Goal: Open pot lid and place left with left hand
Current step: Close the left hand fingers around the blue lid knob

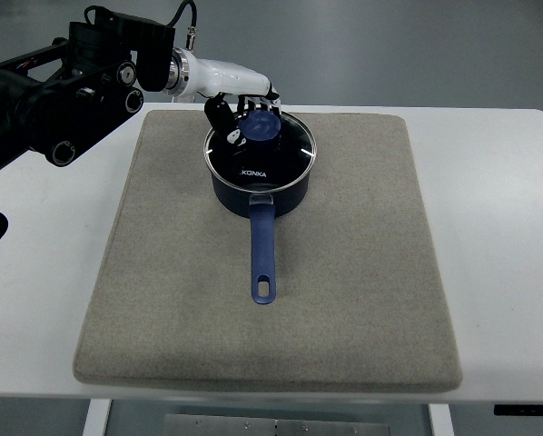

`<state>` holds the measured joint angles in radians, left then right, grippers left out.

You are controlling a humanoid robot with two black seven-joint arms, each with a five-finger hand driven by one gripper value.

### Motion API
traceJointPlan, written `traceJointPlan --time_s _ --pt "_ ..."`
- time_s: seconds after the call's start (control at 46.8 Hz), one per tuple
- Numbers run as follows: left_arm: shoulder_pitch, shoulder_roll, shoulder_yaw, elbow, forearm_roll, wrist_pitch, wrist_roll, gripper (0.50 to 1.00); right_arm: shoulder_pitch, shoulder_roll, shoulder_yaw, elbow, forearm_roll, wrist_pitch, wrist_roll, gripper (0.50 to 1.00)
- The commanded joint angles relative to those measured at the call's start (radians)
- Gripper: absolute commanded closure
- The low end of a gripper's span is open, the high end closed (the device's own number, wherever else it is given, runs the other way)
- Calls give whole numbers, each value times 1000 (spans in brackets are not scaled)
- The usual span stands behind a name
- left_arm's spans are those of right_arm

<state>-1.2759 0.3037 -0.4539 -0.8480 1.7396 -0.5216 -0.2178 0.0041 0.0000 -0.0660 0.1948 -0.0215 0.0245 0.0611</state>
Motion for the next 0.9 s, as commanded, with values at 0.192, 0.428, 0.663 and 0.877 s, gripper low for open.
traceJointPlan --time_s 0.192,0.428,0.663,0.877 --pt "1 2 0 3 -3 2 0 1000 0 0 0 0 -1 0 0 583" --pt "3 2 -5 4 -9 2 0 1000 0 0 0 0 -1 0 0 583" --pt "1 2 -14 4 -9 2 0 1000 -1 0 0 0 0 0 0 583" --pt "-3 11 -15 4 -9 2 1 1000 0 0 0 0 0 0 0 583"
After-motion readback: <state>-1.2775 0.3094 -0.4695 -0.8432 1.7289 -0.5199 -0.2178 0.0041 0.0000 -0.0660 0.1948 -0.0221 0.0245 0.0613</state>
